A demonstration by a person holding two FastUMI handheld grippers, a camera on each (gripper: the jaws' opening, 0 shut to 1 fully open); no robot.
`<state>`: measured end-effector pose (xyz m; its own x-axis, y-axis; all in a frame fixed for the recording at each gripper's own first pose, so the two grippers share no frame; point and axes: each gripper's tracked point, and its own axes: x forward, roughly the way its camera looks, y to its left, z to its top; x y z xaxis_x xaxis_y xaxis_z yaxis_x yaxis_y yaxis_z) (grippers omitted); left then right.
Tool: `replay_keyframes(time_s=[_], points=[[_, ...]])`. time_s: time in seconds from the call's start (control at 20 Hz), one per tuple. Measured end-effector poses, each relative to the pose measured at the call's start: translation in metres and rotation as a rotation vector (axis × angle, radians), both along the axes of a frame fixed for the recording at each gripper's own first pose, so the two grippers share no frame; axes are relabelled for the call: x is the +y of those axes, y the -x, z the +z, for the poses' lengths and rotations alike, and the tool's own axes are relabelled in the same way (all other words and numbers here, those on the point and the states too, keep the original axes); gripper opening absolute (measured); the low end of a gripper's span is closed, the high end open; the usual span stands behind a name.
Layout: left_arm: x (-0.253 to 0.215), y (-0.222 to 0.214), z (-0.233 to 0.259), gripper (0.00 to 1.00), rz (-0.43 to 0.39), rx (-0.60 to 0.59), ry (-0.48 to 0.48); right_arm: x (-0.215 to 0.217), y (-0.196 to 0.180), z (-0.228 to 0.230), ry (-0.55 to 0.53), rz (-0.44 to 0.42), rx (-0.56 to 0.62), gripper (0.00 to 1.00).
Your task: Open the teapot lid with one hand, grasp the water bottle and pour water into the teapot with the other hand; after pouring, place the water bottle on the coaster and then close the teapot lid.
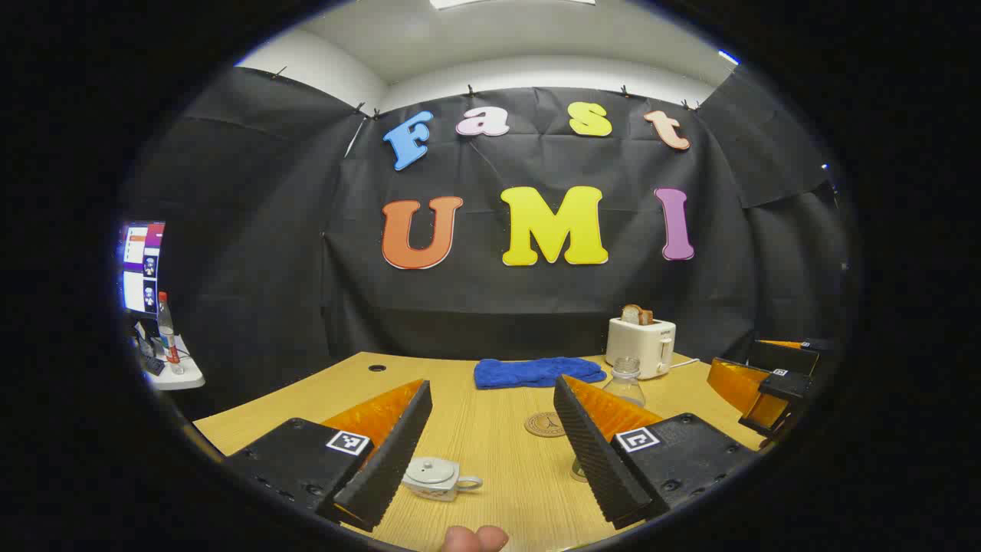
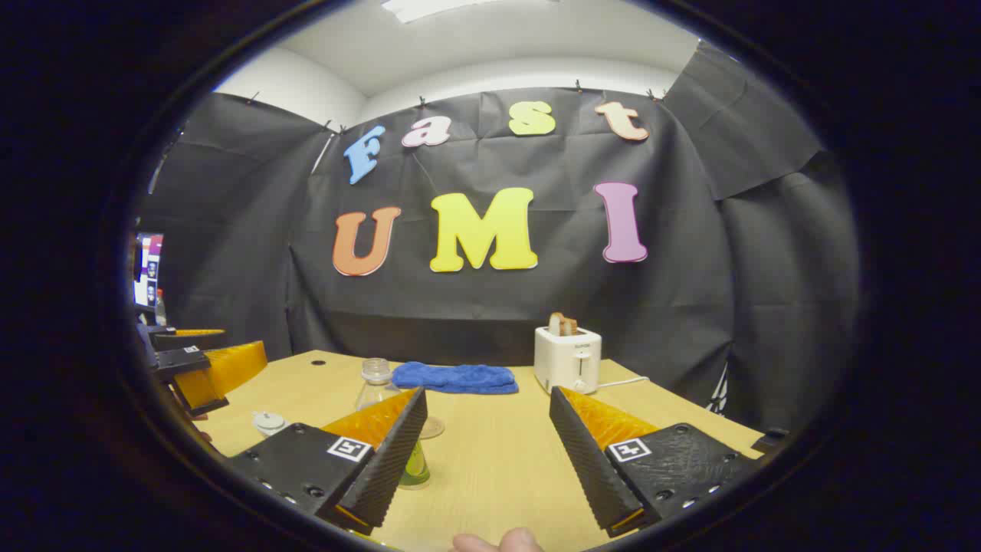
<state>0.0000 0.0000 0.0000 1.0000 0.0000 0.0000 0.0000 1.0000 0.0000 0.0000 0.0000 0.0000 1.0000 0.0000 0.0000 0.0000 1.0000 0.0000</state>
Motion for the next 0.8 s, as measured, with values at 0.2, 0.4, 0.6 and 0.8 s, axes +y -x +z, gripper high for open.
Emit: replay_keyframes(time_s=[0.2,0.4,0.6,0.8], points=[[-0.0008,-0.0021,-0.0036,1.0,0.001,-0.002,0.001,-0.0012,-0.0023,-0.0052,0.008,-0.007,0.019,0.96],[-0.0008,-0.0025,-0.0041,1.0,-0.002,0.004,0.003,-0.0009,-0.0017,-0.0032,0.013,-0.013,0.012,0.96],[0.0,-0.0018,-0.0029,1.0,-0.004,-0.001,0.0,0.0,-0.0014,-0.0045,0.014,-0.013,0.017,0.96],[0.0006,-0.0029,-0.0047,1.0,0.001,0.001,0.005,0.0006,-0.0011,-0.0046,0.018,-0.011,0.018,0.96]])
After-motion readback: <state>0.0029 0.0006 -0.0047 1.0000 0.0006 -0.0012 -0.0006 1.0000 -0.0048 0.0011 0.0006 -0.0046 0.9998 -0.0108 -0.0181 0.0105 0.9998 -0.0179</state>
